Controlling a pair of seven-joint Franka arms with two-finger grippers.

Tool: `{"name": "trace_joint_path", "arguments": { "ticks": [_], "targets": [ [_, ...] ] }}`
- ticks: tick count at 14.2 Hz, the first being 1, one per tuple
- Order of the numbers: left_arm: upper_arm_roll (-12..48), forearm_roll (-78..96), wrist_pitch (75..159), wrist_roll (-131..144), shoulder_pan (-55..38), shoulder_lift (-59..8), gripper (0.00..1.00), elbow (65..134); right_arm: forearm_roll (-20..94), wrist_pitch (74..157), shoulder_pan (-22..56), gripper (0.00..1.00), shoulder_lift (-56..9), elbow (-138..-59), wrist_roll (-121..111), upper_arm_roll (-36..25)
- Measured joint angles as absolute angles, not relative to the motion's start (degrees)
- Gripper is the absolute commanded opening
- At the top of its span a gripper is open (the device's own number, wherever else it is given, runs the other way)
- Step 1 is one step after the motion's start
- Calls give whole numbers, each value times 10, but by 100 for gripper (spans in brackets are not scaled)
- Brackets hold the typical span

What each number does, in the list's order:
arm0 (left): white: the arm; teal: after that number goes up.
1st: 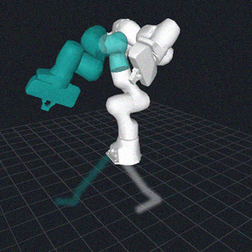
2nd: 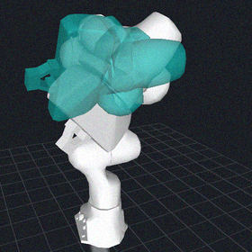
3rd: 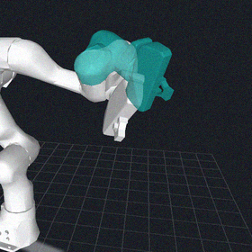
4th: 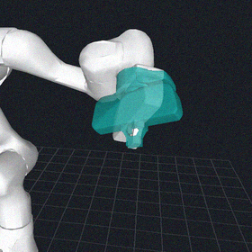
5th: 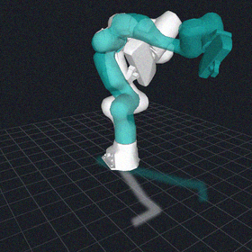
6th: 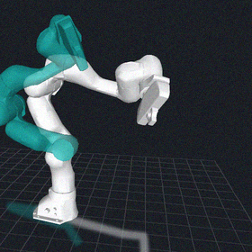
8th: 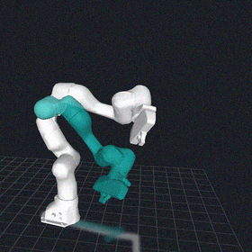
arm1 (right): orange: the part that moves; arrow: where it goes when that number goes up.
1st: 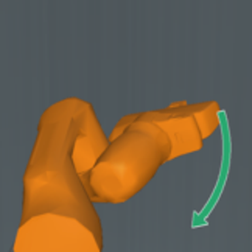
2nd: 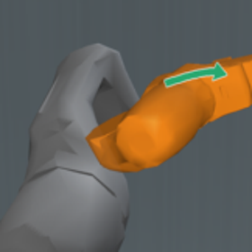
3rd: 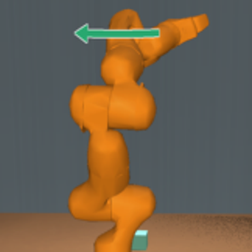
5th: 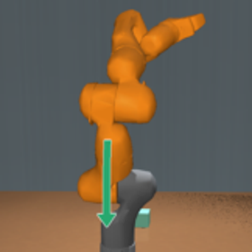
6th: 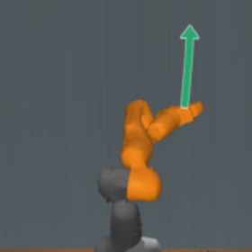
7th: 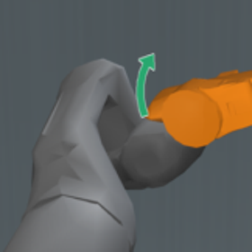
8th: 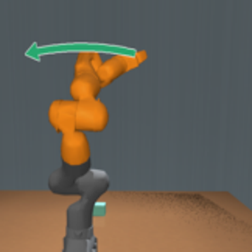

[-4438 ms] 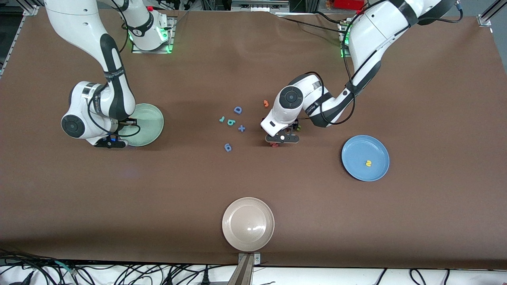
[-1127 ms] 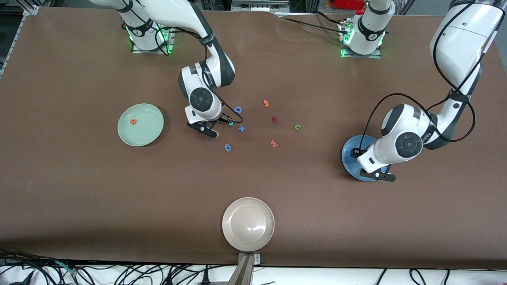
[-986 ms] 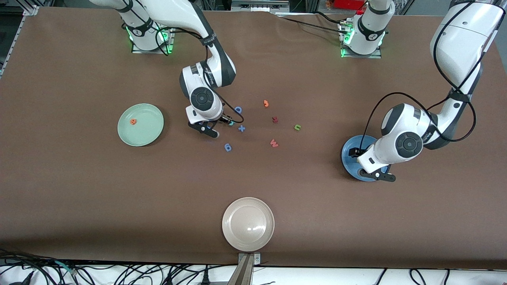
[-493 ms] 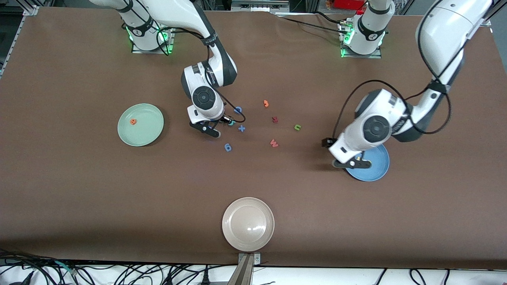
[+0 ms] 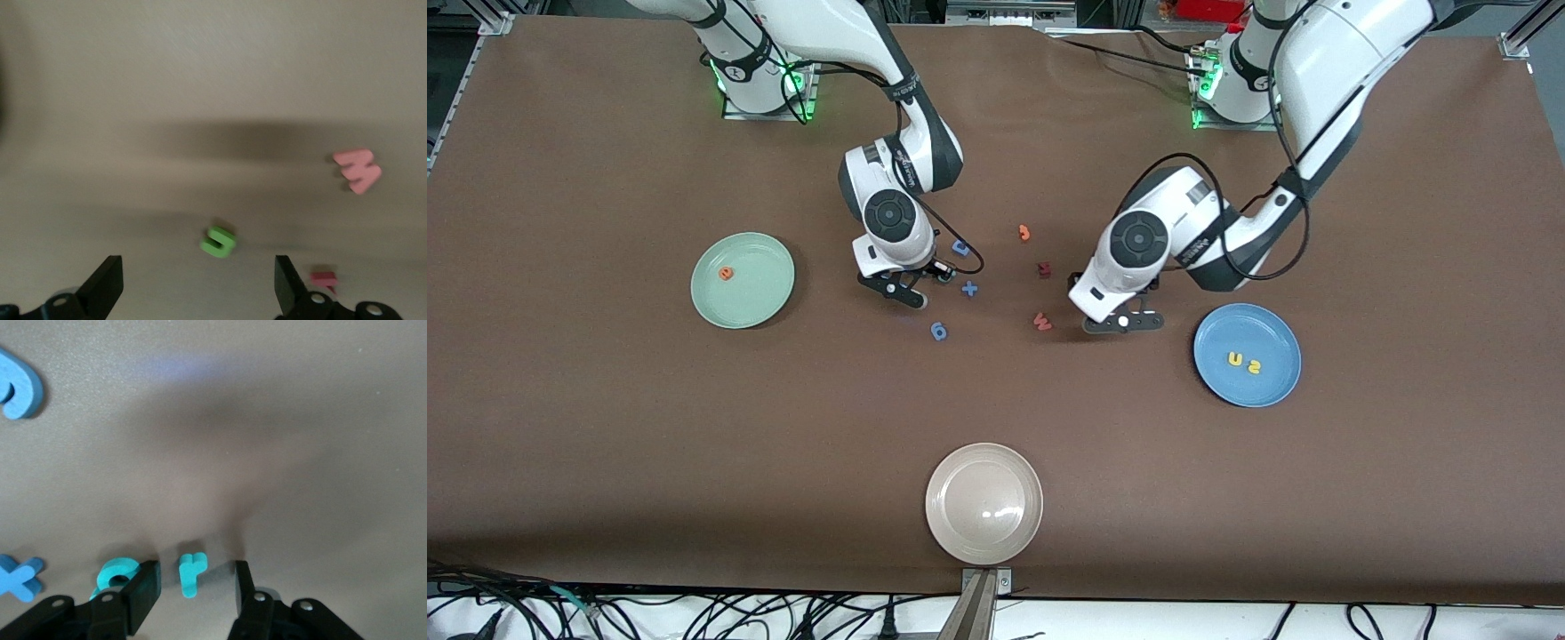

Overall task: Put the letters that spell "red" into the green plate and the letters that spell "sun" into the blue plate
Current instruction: 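Grasp the teal r with the right gripper while the left gripper returns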

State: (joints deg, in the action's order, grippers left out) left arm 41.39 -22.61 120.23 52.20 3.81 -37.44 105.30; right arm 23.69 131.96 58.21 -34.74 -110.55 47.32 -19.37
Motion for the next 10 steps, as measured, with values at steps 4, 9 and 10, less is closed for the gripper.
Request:
{"name": "trace_joint_path", "arguments": {
  "ticks": [4,9,10],
  "targets": [
    [407,-229,1277,546,32,-392,99,1084,237,1316,583,2,-347,-1105,474,-194],
    [396,-250,1325,561,35,-409,92,1121,237,1309,583,0,-342,-1105,474,-195],
    [396,-250,1328,562,35,-410,82,1123,237,1308,583,0,-342,-1105,473,-196]
  ]
}}
